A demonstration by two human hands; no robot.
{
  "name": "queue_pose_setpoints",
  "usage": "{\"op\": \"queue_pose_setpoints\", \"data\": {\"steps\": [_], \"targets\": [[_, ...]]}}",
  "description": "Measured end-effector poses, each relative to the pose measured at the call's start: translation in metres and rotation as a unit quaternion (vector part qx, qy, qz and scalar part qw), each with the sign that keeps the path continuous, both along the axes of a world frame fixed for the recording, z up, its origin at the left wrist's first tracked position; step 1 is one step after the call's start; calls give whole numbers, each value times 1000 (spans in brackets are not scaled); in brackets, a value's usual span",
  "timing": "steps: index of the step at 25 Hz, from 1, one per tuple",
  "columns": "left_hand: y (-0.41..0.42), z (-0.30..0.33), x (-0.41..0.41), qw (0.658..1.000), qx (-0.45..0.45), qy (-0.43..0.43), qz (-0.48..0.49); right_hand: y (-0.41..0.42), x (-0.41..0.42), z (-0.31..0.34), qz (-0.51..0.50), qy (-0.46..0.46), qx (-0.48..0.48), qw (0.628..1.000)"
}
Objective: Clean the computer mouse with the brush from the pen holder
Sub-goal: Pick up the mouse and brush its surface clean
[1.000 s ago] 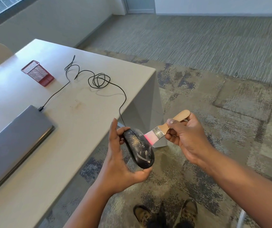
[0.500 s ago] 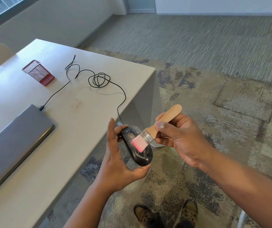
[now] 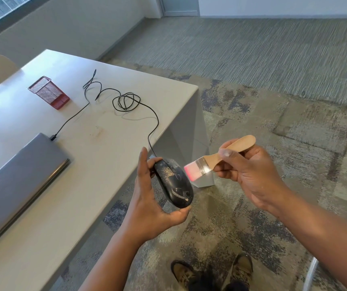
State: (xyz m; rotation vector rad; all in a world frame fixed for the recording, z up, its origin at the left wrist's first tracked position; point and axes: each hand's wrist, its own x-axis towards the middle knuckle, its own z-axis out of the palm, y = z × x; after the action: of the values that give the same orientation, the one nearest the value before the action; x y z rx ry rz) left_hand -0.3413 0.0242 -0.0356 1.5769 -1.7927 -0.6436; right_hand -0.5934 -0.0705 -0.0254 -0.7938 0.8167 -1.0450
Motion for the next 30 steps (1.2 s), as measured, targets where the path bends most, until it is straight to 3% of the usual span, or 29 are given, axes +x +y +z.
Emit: {"op": "queue_pose_setpoints", "data": {"steps": [2,5,17,22,27,30], "targets": [[-2,2,-2,1000,3,-4,1,8,6,3,54,-43,-5,998],[-5,1,-4,1000,8,-14,0,20,17,4,99,-14,-60,993],[-8,-2,-2,1000,1,-4,20,4,-12,-5,139,54,-107,983],[-6,-2,0,1000,11,-2,19,-3,-27,-9,94,138,-151,974],[-5,-1,-2,1000,18,-9,18,11,-13,0,91,18,-102,991],[-6,0,-4,1000,13,-17,10,18,4,1,116,27,-104,987]]}}
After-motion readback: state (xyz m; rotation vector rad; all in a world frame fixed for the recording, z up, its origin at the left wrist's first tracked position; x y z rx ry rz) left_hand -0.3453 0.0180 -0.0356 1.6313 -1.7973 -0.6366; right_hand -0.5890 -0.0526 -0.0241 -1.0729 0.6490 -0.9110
